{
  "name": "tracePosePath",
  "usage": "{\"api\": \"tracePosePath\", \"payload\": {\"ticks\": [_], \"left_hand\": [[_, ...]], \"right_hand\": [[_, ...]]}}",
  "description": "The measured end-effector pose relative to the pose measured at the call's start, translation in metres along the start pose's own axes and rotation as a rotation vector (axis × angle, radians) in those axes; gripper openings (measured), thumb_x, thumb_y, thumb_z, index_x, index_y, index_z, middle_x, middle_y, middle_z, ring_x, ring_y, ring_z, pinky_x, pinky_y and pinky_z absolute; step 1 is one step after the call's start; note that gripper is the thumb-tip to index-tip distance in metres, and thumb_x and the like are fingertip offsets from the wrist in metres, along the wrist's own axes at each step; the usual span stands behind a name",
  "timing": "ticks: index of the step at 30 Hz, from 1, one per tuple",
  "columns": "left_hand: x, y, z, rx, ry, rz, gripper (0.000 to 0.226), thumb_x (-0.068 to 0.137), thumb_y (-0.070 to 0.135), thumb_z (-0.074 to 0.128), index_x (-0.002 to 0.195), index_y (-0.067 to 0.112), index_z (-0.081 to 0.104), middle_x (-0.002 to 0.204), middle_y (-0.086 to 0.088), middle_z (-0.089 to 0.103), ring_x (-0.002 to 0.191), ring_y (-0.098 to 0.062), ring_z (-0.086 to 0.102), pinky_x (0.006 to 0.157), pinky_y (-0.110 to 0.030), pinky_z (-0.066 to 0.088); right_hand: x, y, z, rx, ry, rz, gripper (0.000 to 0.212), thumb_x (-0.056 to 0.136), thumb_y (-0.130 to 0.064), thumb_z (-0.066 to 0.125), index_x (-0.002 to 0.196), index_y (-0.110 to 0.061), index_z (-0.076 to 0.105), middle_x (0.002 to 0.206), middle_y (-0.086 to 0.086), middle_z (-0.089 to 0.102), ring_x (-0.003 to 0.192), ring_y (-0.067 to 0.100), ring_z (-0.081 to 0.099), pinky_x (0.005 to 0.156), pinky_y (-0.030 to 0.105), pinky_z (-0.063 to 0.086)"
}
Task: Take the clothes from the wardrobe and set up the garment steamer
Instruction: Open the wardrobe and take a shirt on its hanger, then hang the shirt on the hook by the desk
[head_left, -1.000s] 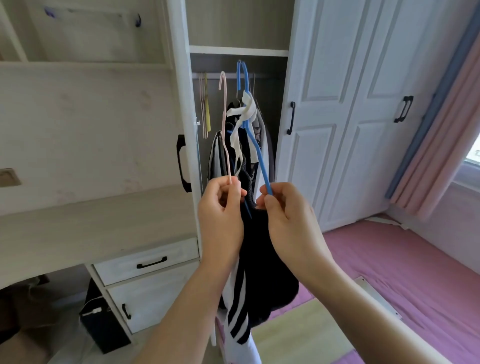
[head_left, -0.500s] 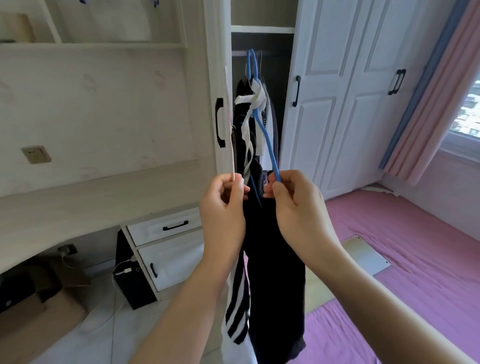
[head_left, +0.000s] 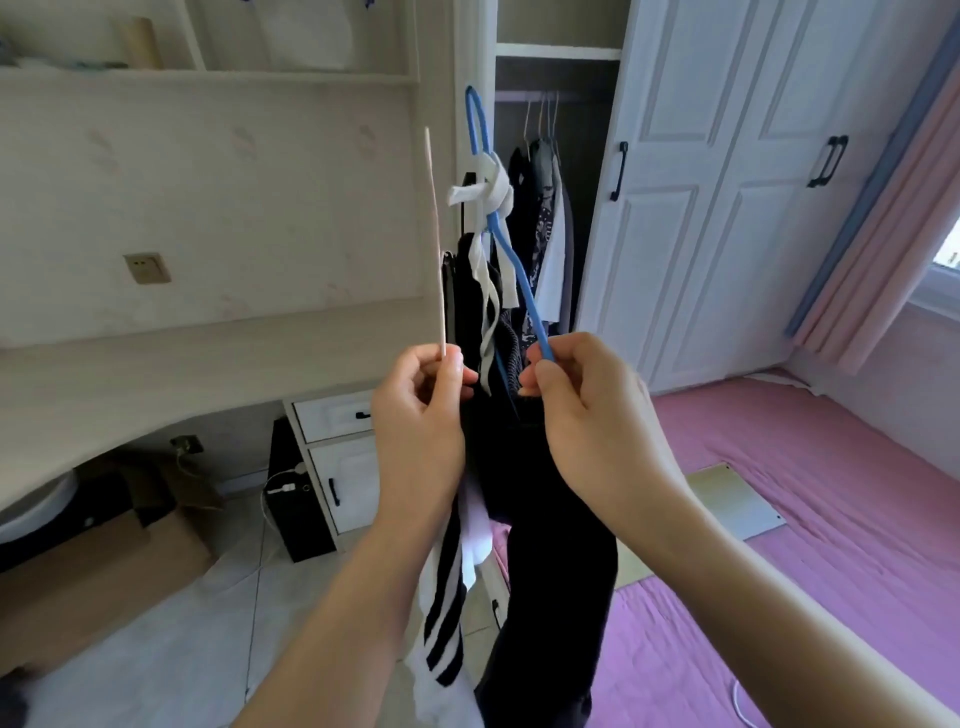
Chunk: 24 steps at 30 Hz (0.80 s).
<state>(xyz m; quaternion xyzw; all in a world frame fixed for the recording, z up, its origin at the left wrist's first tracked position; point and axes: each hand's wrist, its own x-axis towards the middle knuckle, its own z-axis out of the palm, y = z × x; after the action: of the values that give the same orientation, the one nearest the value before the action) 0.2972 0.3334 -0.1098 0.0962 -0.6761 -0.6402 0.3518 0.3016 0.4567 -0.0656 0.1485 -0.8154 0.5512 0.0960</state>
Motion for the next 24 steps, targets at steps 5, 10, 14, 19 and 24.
{"api": "tracePosePath", "payload": {"ticks": [5,10,14,19,24], "left_hand": [[-0.045,0.018,-0.009,0.018,0.109,-0.006,0.015,0.096,0.021,0.056,0.088,0.012,0.065,0.074,0.0,0.069,0.067,-0.006,0.064,0.062,-0.011,0.047],[-0.084,0.028,-0.028,0.045,0.239,-0.001,0.014,0.096,0.019,0.055,0.089,0.011,0.065,0.075,0.0,0.069,0.068,-0.006,0.064,0.064,-0.013,0.048],[-0.103,0.034,-0.051,0.077,0.359,0.013,0.014,0.097,0.019,0.055,0.09,0.012,0.065,0.078,-0.001,0.069,0.07,-0.007,0.064,0.067,-0.014,0.049],[-0.114,0.04,-0.077,0.113,0.473,0.04,0.015,0.097,0.019,0.054,0.091,0.01,0.064,0.077,-0.002,0.069,0.068,-0.005,0.062,0.066,-0.012,0.047],[-0.115,0.04,-0.098,0.177,0.535,0.04,0.019,0.098,0.024,0.051,0.089,0.011,0.061,0.071,-0.003,0.065,0.061,0.0,0.055,0.059,-0.01,0.043]], "right_hand": [[-0.034,-0.003,-0.017,0.03,-0.098,-0.035,0.016,0.099,-0.016,0.044,0.105,-0.019,0.059,0.094,-0.009,0.065,0.09,0.003,0.06,0.068,0.0,0.041],[-0.063,-0.007,-0.022,0.078,-0.22,-0.073,0.016,0.099,-0.014,0.044,0.101,-0.017,0.059,0.091,-0.008,0.064,0.084,0.004,0.06,0.064,0.001,0.042],[-0.079,-0.011,-0.011,0.145,-0.319,-0.077,0.016,0.1,-0.013,0.044,0.102,-0.017,0.059,0.089,-0.009,0.063,0.076,0.001,0.06,0.059,0.001,0.043],[-0.084,-0.019,0.008,0.195,-0.409,-0.09,0.014,0.1,-0.014,0.045,0.104,-0.017,0.058,0.088,-0.009,0.063,0.074,0.002,0.059,0.058,0.002,0.044],[-0.085,-0.029,0.031,0.232,-0.509,-0.138,0.012,0.1,-0.014,0.045,0.101,-0.021,0.055,0.087,-0.01,0.062,0.08,0.006,0.062,0.061,0.003,0.045]]}}
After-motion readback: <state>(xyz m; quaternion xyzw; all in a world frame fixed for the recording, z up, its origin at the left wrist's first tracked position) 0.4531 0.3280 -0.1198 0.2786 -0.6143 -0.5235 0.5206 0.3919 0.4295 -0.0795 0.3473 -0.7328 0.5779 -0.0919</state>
